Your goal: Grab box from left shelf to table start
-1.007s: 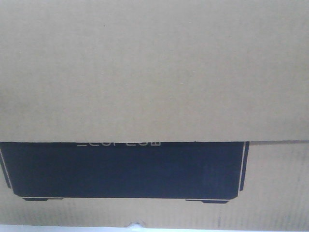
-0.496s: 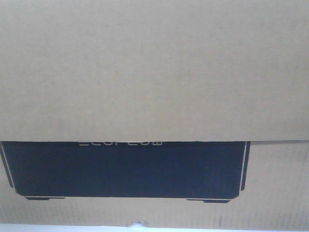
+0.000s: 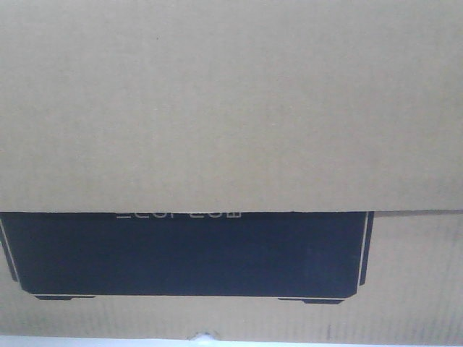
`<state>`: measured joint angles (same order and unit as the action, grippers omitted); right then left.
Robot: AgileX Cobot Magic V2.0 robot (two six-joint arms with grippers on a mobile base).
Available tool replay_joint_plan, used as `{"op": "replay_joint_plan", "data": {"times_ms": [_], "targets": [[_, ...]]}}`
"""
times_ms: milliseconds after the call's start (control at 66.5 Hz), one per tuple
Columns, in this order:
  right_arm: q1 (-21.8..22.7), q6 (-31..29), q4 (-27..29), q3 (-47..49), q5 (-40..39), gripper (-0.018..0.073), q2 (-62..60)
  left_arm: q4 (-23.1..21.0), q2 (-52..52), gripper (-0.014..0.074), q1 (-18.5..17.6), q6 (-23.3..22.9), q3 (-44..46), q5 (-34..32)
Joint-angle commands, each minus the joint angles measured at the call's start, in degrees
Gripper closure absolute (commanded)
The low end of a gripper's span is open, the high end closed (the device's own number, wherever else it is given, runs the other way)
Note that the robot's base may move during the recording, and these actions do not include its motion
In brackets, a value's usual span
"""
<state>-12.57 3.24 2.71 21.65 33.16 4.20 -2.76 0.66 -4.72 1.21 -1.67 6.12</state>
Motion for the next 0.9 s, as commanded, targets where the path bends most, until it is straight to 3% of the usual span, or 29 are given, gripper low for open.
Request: {"op": "replay_joint_plan", "data": {"times_ms": [0,436,556,887], "targets": [[0.27,-0.3,-0.66,1.49,-5.25,0.0501,0.72,-0.42,0.96,0.0689,0.15,0.07,0.1,-5.44],[0.27,-0.3,-0.66,1.49,-5.25,0.0501,0.72,-0.42,0.96,0.0689,0.15,0.07,0.1,-5.44],[0.51,-0.56,-1.76,-0.52,-8.75,0.0501,0.72,-0.42,0.96,0.0689,0.15,0.07,0.1,-5.44],[11.4,2.32,-1.6,-16.57,-24.06,0.0501,-3.58,-0.42,0.96,0.0689,0.15,0.07,0.1,-5.44]]}}
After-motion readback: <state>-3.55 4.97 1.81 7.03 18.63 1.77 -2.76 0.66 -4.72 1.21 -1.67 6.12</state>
